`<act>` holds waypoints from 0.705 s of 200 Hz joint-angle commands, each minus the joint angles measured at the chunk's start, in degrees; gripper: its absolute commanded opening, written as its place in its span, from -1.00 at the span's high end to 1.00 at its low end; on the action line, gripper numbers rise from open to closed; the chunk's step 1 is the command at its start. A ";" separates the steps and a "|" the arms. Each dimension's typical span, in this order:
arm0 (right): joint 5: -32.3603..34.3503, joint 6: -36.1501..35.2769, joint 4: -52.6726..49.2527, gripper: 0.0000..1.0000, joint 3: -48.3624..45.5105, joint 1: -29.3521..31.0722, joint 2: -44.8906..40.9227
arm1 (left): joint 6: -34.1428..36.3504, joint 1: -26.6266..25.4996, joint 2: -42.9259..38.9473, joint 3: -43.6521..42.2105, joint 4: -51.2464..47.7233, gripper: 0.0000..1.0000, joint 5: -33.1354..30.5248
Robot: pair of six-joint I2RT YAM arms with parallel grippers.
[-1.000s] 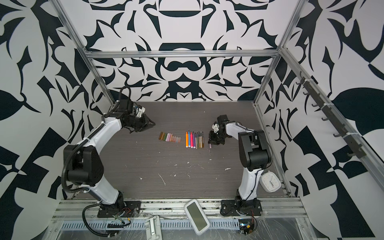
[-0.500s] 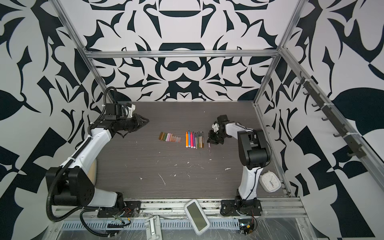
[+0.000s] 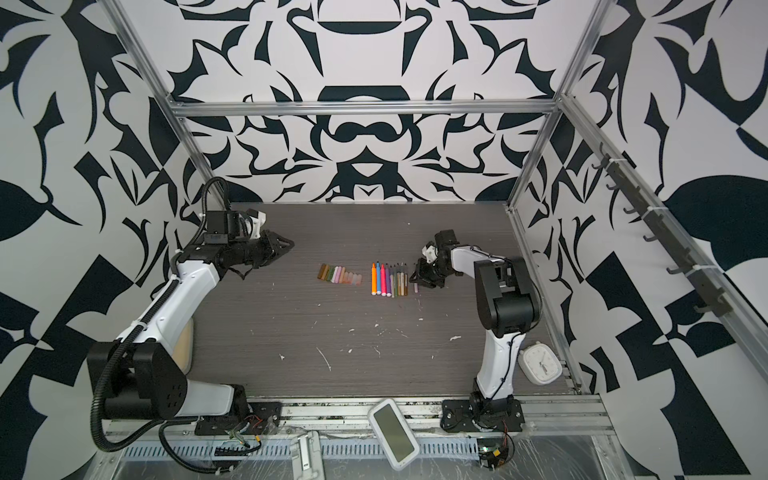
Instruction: Open the pen caps
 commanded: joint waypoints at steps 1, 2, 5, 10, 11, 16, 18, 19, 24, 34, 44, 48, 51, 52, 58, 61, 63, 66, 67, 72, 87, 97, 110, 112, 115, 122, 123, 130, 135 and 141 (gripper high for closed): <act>0.07 -0.11 1.70 0.37 -1.43 0.40 0.58 | -0.70 0.28 0.57 0.59 -0.33 0.49 0.48; 0.02 -0.14 1.70 0.37 -1.45 0.41 0.58 | -0.73 0.29 0.60 0.57 -0.35 0.49 0.51; -0.02 -0.17 1.77 0.37 -1.47 0.38 0.58 | -0.82 0.28 0.76 0.51 -0.28 0.49 0.60; -0.10 -0.18 1.83 0.36 -1.54 0.38 0.55 | -0.92 0.30 0.85 0.43 -0.19 0.49 0.83; -0.11 -0.18 1.85 0.36 -1.55 0.41 0.56 | -0.97 0.26 0.87 0.41 -0.19 0.50 0.86; -0.20 -0.18 1.87 0.35 -1.51 0.37 0.58 | -1.08 0.30 0.96 0.34 -0.09 0.50 0.95; -0.27 -0.22 1.87 0.36 -1.53 0.37 0.58 | -1.12 0.30 1.04 0.31 -0.06 0.50 0.97; -0.28 -0.20 1.87 0.35 -1.55 0.40 0.58 | -1.16 0.30 1.10 0.30 -0.04 0.50 1.07; -0.44 -0.18 1.94 0.34 -1.56 0.35 0.58 | -1.26 0.30 1.13 0.20 0.14 0.50 1.07; -0.88 -0.18 2.11 0.29 -1.52 0.41 0.65 | -1.35 0.28 1.17 0.02 0.40 0.50 1.24; -1.65 -0.18 2.30 0.21 -1.39 0.43 0.83 | -1.46 0.27 1.07 -0.13 0.69 0.51 1.29; -1.85 -0.18 2.35 0.19 -1.30 0.41 0.92 | -1.47 0.30 1.12 -0.21 0.78 0.51 1.25; -1.98 -0.13 2.32 0.17 -1.22 0.35 0.97 | -1.46 0.30 1.09 -0.24 0.89 0.50 1.26; -1.97 -0.16 2.32 0.16 -1.22 0.39 1.00 | -1.50 0.30 1.08 -0.23 0.88 0.51 1.25; -2.05 -0.17 2.40 0.11 -1.21 0.41 0.94 | -1.54 0.30 1.07 -0.15 0.88 0.51 1.17; -2.05 -0.18 2.40 0.06 -1.21 0.37 0.93 | -1.54 0.30 1.09 -0.29 0.88 0.51 1.16; -2.05 -0.22 2.44 0.04 -1.21 0.35 0.93 | -1.54 0.30 1.14 -0.24 0.87 0.51 1.27; -2.02 -0.18 2.47 0.01 -1.21 0.41 0.86 | -1.54 0.30 1.20 -0.32 0.89 0.50 1.26; -1.99 -0.18 2.48 0.00 -1.21 0.42 0.85 | -1.54 0.30 1.18 -0.32 0.88 0.50 1.25; -1.97 -0.21 2.59 -0.07 -1.21 0.42 0.80 | -1.59 0.30 1.24 -0.32 0.91 0.51 1.25; -1.96 -0.18 2.62 -0.16 -1.21 0.39 0.67 | -1.63 0.29 1.35 -0.41 0.87 0.51 1.26; -1.96 -0.11 2.66 -0.17 -1.21 0.39 0.54 | -1.63 0.24 1.37 -0.51 1.01 0.51 1.29; -2.05 0.07 2.62 -0.19 -1.04 0.41 0.29 | -1.72 0.28 1.43 -0.49 1.06 0.51 1.40; -2.01 0.02 2.59 -0.20 -0.97 0.38 0.20 | -1.72 0.25 1.43 -0.45 1.05 0.51 1.39; -1.93 0.07 2.50 -0.21 -0.88 0.36 0.00 | -1.72 0.29 1.47 -0.49 1.04 0.51 1.34; -1.50 0.14 2.40 -0.21 -0.82 0.51 -0.79 | -1.72 0.30 1.57 -0.48 1.16 0.51 1.41; -1.38 0.11 2.40 -0.21 -0.79 0.60 -0.85 | -1.68 0.30 1.58 -0.49 1.19 0.51 1.46; -0.70 0.10 2.27 -0.21 -0.65 0.85 -1.91 | -1.68 0.25 1.48 -0.49 1.18 0.52 1.45; -0.09 0.05 2.02 -0.21 -0.48 1.00 -2.53 | -1.65 0.30 1.45 -0.49 1.26 0.52 1.42; 0.42 0.09 1.73 -0.21 -0.19 1.12 -3.09 | -1.64 0.25 1.51 -0.49 1.22 0.52 1.42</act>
